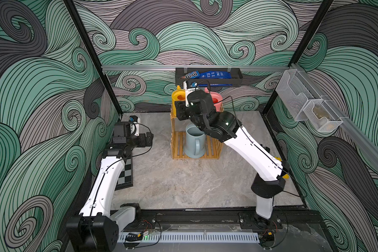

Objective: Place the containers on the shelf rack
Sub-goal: 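Place the container on the shelf, then reset both arms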

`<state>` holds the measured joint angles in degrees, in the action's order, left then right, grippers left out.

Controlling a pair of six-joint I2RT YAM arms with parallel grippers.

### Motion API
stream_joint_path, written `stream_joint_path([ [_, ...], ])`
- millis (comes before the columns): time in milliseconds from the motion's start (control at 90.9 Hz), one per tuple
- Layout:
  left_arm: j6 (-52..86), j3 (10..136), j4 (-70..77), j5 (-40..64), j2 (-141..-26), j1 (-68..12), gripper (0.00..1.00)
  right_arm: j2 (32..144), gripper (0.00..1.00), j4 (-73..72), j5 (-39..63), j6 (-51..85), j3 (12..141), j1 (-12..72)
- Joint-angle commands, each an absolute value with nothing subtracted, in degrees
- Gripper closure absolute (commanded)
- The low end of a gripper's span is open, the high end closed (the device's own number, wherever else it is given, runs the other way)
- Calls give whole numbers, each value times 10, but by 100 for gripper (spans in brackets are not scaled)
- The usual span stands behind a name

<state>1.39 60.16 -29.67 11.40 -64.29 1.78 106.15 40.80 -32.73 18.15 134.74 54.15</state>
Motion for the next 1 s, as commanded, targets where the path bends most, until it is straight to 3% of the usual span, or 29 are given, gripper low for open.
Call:
stream_joint_path([
  [0, -14, 599, -280, 125, -650, 17, 1, 973, 30, 328, -326, 122, 1272, 529],
  [121, -30, 568, -234, 143, -653, 17, 1, 914, 25, 311, -308, 93, 1212, 500],
  [319, -40, 500, -140, 152, -667, 17, 1, 792, 1, 254, -279, 34, 1057, 421],
  [495, -52, 417, -14, 198, -678, 16, 1, 673, 1, 162, -208, -16, 876, 310],
  [715, -59, 337, 128, 180, -710, 17, 1, 567, 1, 36, -143, -27, 655, 154],
  [991, -61, 291, 286, 162, -779, 17, 1, 511, 1, -195, -178, -64, 366, 128],
])
